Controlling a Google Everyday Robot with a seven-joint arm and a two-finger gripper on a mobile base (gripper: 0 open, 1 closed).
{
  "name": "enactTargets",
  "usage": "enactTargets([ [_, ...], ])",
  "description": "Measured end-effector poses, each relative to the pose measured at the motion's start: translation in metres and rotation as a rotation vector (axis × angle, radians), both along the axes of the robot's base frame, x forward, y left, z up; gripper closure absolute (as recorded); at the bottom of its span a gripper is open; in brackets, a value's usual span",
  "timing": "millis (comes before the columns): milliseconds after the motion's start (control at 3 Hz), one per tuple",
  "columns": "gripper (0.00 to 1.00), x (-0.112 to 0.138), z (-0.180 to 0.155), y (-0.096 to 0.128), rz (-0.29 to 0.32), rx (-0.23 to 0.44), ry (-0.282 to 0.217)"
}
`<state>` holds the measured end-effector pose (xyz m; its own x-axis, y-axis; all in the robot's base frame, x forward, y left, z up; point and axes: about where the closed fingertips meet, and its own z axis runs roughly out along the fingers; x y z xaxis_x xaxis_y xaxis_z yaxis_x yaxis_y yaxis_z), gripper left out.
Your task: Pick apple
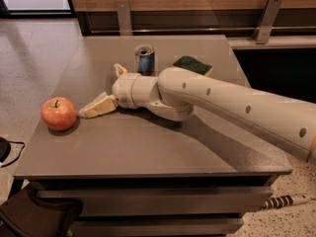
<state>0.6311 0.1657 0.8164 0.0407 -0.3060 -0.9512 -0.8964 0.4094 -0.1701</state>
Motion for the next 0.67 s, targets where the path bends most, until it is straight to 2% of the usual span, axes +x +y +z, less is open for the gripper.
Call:
enactTargets([
  [333, 0.16, -0.0001, 0.0000, 0.0002, 0.000, 0.000, 0.000],
  [667, 0.19, -0.0001, 0.0005, 0.0002, 0.000, 0.000, 0.000],
])
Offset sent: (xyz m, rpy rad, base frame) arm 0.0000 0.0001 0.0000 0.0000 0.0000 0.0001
